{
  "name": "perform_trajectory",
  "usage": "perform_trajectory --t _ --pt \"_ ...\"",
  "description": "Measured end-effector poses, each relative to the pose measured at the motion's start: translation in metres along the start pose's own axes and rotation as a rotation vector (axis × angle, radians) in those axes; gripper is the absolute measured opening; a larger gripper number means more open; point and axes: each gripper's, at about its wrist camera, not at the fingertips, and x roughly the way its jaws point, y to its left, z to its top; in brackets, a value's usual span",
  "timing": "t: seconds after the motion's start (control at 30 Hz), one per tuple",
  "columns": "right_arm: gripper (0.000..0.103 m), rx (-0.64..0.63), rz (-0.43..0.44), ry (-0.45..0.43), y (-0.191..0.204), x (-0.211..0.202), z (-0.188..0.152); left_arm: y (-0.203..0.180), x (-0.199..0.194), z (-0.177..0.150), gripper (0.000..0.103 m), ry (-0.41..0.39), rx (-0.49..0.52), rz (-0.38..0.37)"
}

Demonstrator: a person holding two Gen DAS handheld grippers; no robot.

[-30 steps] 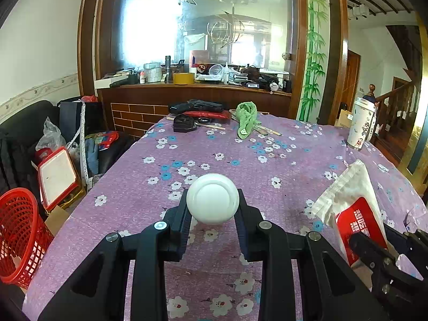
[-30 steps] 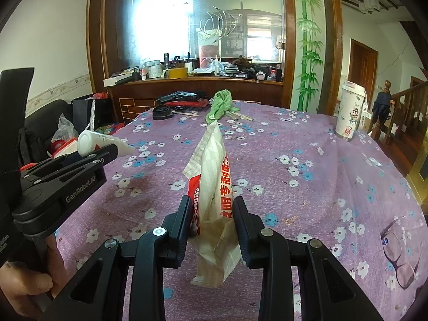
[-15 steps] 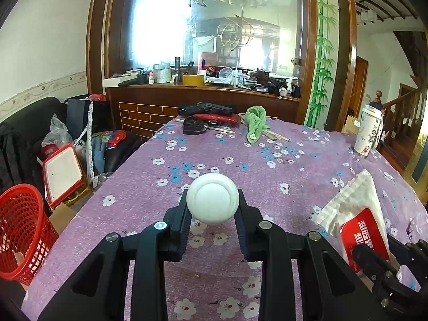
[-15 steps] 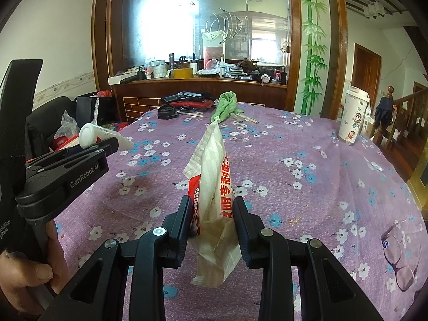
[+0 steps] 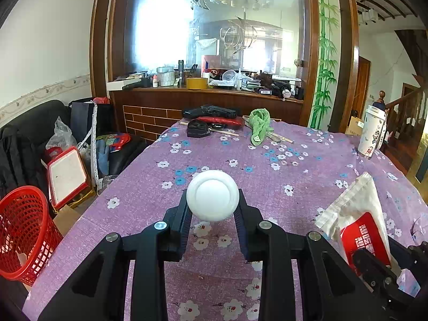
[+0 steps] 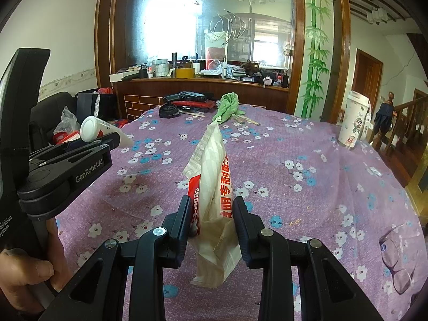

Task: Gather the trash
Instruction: 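Lift the white bottle with the left gripper while the right holds the wrapper, then carry the bottle and wrapper over the red wastebasket with both grippers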

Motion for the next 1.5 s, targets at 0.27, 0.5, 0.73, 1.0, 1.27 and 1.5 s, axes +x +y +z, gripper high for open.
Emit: perform_trajectory --t 0.27,0.5,0.73,1.0,1.27,1.5 --pt "0.034 0.012 -0.003 0.025 0.002 0.002 0.000 0.002 -0.004 0.000 0.029 0.001 -0.006 0.025" --pt "0.034 0.001 -0.008 0.037 0.008 -0.004 -0.001 0.002 -0.016 -0.003 0.029 0.004 0.011 0.016" --pt "0.034 0.012 -0.016 0.059 0.009 -0.011 -0.005 0.013 -0.032 -0.005 0.029 -0.008 0.022 0.027" --pt "0.034 -0.005 -0.024 0.048 0.021 -0.029 -0.007 0.024 -0.053 -0.010 0.029 -0.021 0.022 0.025" --pt "0.034 -0.024 -0.021 0.042 0.034 -0.042 -0.010 0.032 -0.074 -0.017 0.029 -0.039 0.024 0.022" --pt "0.034 -0.036 -0.014 0.042 0.047 -0.049 -0.011 0.044 -0.083 -0.021 0.029 -0.039 0.017 0.023"
